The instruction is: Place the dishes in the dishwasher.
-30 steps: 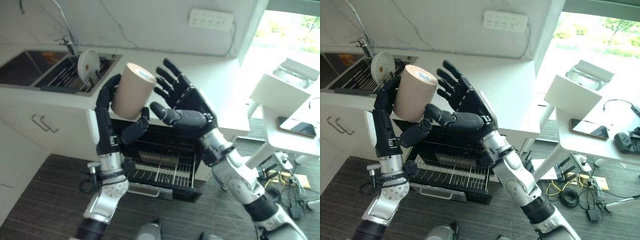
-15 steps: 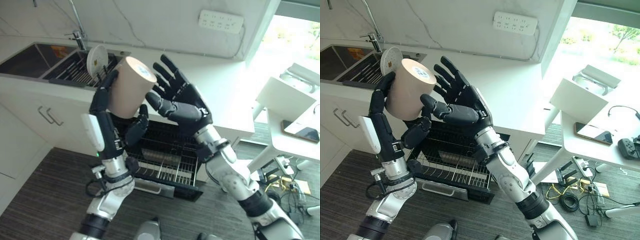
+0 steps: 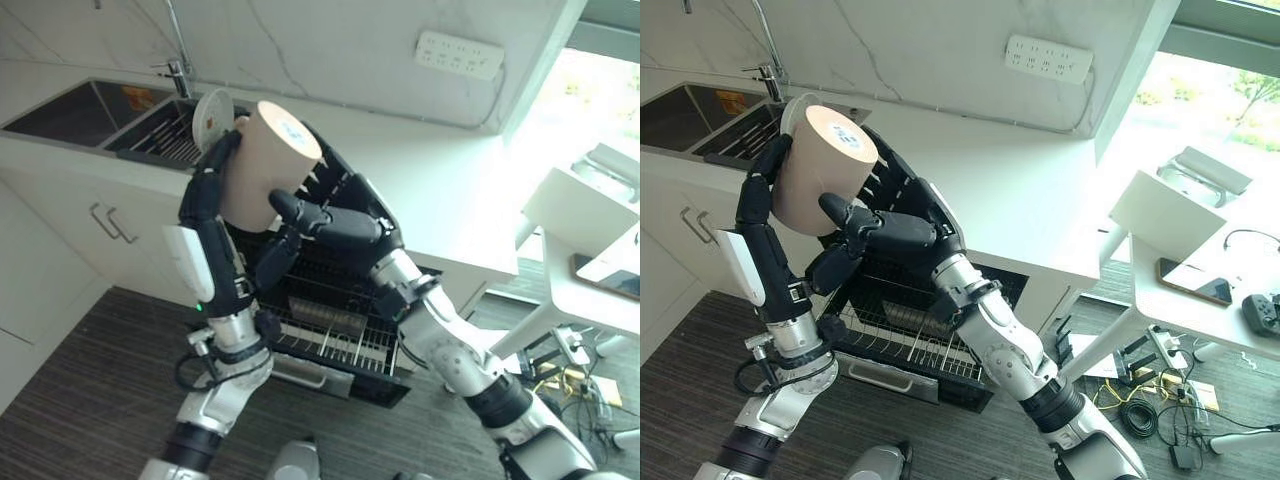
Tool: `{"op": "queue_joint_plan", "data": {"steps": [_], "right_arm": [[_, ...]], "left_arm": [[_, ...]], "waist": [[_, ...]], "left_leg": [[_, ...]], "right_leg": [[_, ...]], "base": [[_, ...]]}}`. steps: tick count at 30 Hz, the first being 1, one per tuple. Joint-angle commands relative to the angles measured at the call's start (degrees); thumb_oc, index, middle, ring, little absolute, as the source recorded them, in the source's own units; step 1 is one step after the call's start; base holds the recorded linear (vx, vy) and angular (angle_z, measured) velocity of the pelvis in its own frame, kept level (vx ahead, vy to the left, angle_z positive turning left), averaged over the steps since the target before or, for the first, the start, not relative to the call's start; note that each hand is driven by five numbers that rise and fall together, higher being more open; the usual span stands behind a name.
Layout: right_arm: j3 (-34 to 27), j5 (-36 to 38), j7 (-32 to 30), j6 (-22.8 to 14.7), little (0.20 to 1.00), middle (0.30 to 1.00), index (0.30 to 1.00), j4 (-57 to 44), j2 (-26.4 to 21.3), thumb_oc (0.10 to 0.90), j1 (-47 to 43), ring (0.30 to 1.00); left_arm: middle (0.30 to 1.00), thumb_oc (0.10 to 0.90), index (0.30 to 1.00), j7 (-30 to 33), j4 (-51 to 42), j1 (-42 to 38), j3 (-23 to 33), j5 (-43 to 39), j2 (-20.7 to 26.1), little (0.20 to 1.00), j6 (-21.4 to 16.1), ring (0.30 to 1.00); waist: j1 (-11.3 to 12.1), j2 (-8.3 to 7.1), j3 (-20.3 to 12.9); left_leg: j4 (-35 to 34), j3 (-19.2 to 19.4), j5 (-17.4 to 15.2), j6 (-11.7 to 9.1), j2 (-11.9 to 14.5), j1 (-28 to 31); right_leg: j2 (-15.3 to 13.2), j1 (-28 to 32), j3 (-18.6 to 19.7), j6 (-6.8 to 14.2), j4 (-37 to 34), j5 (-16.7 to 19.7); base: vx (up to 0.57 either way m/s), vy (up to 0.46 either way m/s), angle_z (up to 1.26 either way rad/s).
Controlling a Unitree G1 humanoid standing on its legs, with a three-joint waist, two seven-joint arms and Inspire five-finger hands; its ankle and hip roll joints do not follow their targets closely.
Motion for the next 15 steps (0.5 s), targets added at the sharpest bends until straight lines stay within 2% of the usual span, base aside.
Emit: {"op": "queue_joint_plan", "data": {"steps": [1,15], "right_arm": [[-2.2,1.6,1.0,-3.8,0.900,0.900,0.900,-1.5,3.2,0.800,-8.8,0.900],[-1.4,1.1,-2.0,-4.6,0.900,0.900,0.900,0.2,4.4,0.800,-13.7,0.900]], "left_arm": [[0.300,0.400,0.300,1.7,-3.4,-6.3,-2.1,0.0,0.6,0.300,-2.8,0.300],[0.300,0.400,0.300,1.0,-0.6,-6.9,-5.1,-0.9,0.1,0.300,-3.6,0.300]], "waist": [[1.0,-0.33,-4.0],[2.0,-0.54,-3.9]], "left_leg": [[-0.8,-1.4,-8.9,-2.6,3.2,3.1],[-0.8,-1.6,-8.8,-2.5,3.1,3.2]], "right_leg": [[-4.3,0.0,-0.2,3.8,-1.2,-3.4],[-4.7,0.1,-0.7,3.8,-1.2,-3.0]], "base": [[0.00,-0.001,0.04],[0.00,-0.002,0.02]]}}
